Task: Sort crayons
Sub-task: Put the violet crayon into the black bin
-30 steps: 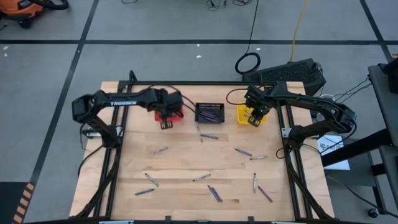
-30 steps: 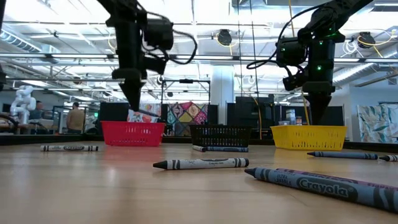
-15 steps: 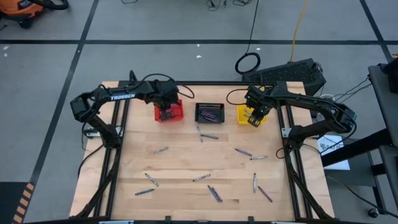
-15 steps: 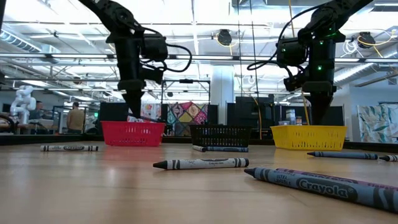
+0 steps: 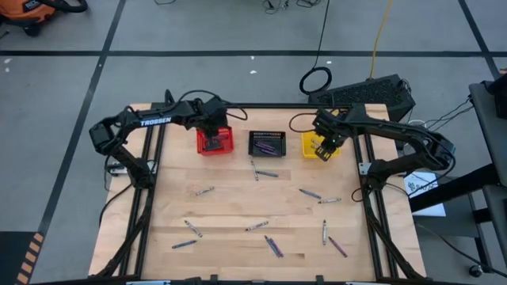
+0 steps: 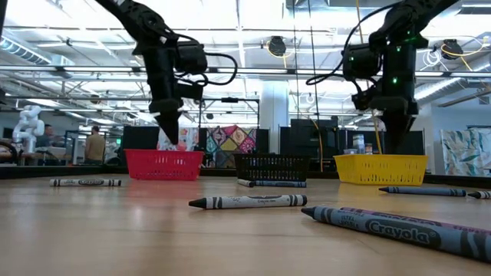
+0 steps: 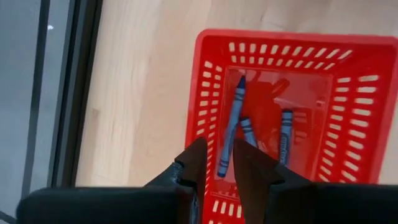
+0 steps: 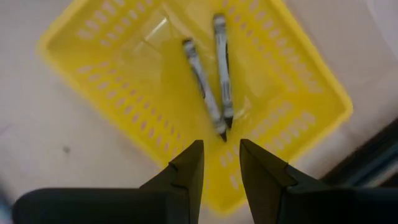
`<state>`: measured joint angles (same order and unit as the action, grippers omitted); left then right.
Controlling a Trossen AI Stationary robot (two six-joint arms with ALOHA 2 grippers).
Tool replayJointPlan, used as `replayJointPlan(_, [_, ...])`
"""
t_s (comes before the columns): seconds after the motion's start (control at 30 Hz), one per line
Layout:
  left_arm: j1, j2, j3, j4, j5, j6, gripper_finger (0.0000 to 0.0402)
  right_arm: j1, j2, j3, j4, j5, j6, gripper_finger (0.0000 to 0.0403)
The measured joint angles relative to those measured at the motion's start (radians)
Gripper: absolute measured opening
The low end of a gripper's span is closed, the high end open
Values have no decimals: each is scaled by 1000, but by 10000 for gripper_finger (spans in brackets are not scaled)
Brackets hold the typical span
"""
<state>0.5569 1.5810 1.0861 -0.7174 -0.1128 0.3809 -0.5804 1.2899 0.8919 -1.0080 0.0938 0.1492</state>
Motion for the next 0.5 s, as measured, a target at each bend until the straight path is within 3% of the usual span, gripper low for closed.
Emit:
replayJointPlan(0.23, [-43, -16, 44, -9, -1, 2, 73, 74, -67, 107, -137, -142, 198, 91])
replayJointPlan(0.5, [-138, -101, 51, -62, 0, -6, 73, 274, -173, 108, -156, -175, 498, 91])
